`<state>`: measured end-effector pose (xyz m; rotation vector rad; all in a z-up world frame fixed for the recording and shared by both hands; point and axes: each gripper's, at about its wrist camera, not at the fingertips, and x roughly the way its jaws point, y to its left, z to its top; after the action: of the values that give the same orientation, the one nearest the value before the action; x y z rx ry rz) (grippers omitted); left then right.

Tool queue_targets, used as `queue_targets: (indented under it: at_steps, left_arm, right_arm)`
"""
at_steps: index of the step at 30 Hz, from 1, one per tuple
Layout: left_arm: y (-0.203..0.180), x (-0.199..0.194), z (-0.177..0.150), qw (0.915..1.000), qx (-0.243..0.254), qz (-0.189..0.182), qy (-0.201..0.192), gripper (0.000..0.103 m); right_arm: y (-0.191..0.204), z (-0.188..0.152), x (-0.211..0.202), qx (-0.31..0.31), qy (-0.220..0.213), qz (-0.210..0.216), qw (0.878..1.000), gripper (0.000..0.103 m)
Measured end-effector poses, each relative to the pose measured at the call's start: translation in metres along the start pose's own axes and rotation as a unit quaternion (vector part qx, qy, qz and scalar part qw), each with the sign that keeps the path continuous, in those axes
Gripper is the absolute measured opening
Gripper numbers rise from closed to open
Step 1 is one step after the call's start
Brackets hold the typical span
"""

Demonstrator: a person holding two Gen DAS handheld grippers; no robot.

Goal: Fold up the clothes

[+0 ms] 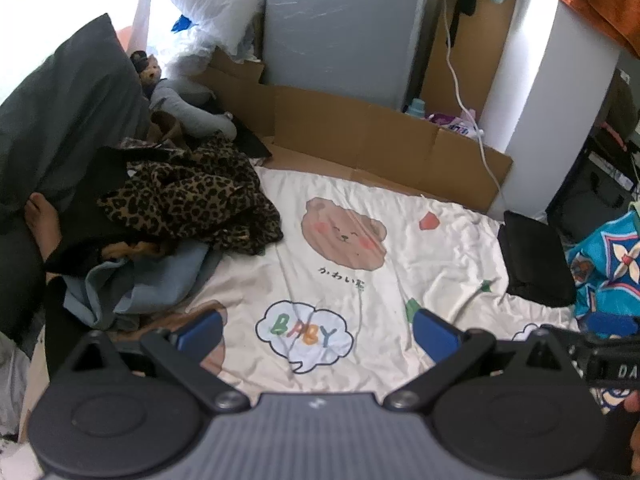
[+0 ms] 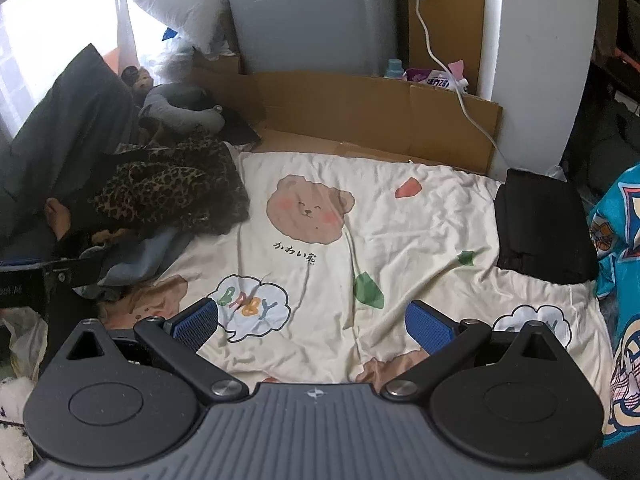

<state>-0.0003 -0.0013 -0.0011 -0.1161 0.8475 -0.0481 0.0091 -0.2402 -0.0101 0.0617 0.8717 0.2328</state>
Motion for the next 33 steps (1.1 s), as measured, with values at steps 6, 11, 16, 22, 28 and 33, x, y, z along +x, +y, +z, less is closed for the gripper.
queue_targets:
  at_steps: [6, 11, 16, 22, 28, 33]
  left_arm:
    - [-0.004, -0.005, 0.005, 0.9999, 0.011, 0.000, 0.003, 0.102]
    - [-0.016, -0.006, -0.001, 0.9995, 0.030, 0.009, -0.006, 0.102]
    - [-0.015, -0.006, 0.000, 0.9994, 0.031, 0.009, -0.009, 0.102]
    - [-0.010, -0.006, -0.001, 0.9995, 0.029, 0.010, -0.011, 0.102]
    - [-0.002, -0.005, 0.001, 0.9996, 0.021, 0.015, -0.012, 0.102]
    - [0.003, -0.008, 0.002, 0.9996, 0.019, 0.014, -0.017, 0.102]
  right_arm:
    - [-0.006, 0.006, 0.002, 0.001, -0.006, 0.001, 1.000, 0.103]
    - [-0.005, 0.003, -0.001, 0.007, -0.016, -0.009, 1.000, 0.103]
    - [-0.006, 0.002, 0.000, 0.015, -0.012, -0.002, 1.000, 0.103]
    - [-0.006, 0.003, 0.002, 0.025, -0.012, 0.006, 1.000, 0.103]
    - [-0.004, 0.002, 0.001, 0.023, -0.014, 0.005, 1.000, 0.103]
    - [-0.002, 0.003, 0.000, 0.017, -0.018, 0.000, 1.000, 0.103]
